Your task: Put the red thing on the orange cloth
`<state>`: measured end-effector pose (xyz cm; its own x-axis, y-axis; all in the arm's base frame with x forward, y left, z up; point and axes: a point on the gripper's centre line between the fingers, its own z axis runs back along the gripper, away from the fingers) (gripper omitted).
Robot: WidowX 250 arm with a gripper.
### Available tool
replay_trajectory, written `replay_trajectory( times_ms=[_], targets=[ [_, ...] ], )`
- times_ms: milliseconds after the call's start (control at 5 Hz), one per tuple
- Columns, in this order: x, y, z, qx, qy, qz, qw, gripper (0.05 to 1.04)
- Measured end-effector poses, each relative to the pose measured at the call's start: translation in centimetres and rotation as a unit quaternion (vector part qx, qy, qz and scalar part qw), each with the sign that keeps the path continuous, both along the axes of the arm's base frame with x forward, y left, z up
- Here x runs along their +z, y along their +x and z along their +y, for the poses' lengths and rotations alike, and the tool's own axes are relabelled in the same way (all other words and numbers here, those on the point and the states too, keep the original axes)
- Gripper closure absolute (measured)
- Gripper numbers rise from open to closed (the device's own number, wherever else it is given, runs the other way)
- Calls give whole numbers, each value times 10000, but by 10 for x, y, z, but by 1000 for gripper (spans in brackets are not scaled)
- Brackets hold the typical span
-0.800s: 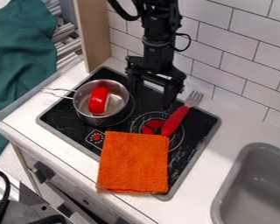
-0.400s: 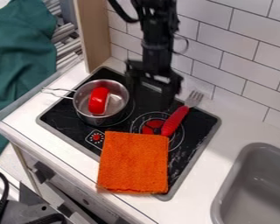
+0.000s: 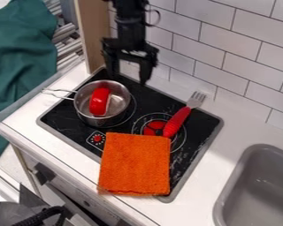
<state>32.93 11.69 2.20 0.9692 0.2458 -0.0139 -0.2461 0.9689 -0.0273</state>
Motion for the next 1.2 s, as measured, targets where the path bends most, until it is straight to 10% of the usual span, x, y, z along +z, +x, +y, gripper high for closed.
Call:
replay_trajectory(
  times_ms=[1200],
  targets=[
    [-37,-39,45,486,105,559,9972,82]
  ],
)
